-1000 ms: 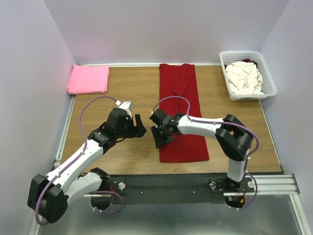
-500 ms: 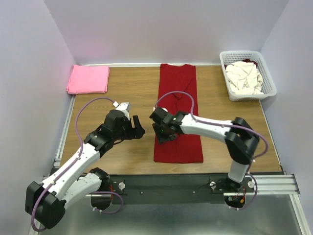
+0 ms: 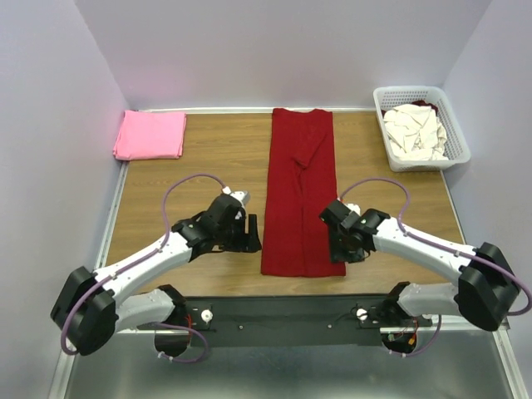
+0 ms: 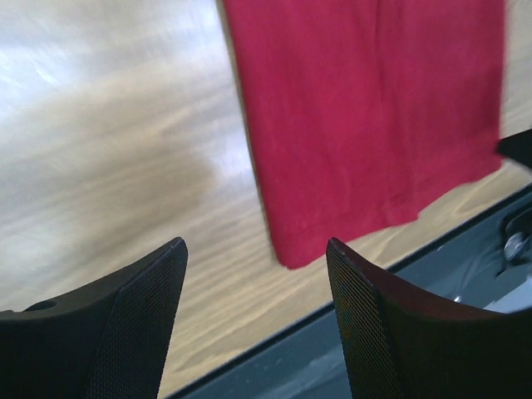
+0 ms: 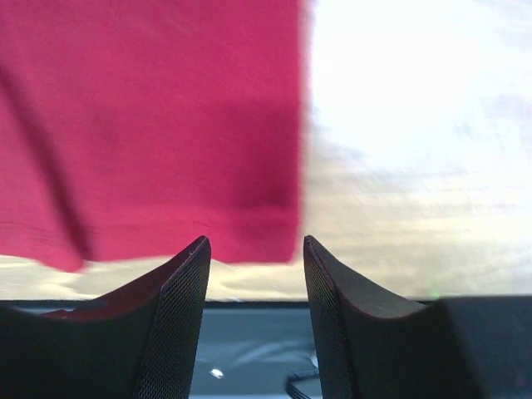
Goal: Fold and stack the t-shirts
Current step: Fold the tshirt
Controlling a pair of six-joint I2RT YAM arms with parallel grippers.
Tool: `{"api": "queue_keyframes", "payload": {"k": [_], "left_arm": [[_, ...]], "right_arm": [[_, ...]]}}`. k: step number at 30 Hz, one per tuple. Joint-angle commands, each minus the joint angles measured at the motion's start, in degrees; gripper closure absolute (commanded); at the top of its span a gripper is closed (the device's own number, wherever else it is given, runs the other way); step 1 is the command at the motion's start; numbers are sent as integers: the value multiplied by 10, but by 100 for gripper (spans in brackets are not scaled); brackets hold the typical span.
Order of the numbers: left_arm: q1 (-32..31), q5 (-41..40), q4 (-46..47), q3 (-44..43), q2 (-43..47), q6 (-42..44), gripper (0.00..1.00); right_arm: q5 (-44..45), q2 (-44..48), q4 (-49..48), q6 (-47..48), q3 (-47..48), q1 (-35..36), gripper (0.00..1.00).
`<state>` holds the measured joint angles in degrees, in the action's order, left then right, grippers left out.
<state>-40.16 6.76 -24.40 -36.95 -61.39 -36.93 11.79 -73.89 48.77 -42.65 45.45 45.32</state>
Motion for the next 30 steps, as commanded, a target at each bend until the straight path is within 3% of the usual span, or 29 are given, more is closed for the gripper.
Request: {"api": "queue_keyframes", "payload": {"k": [1, 12, 30], "left_arm": [[-34, 5, -21, -17, -36, -25, 25], [-104, -42, -35, -59, -124, -40, 25], [-124, -54, -57, -72, -160, -49, 26]], "right_arm": [[-26, 40, 24, -37, -44, -27, 44], [-40, 38, -16, -26, -80, -55, 46], [-77, 1, -39, -59, -125, -56, 59]]}}
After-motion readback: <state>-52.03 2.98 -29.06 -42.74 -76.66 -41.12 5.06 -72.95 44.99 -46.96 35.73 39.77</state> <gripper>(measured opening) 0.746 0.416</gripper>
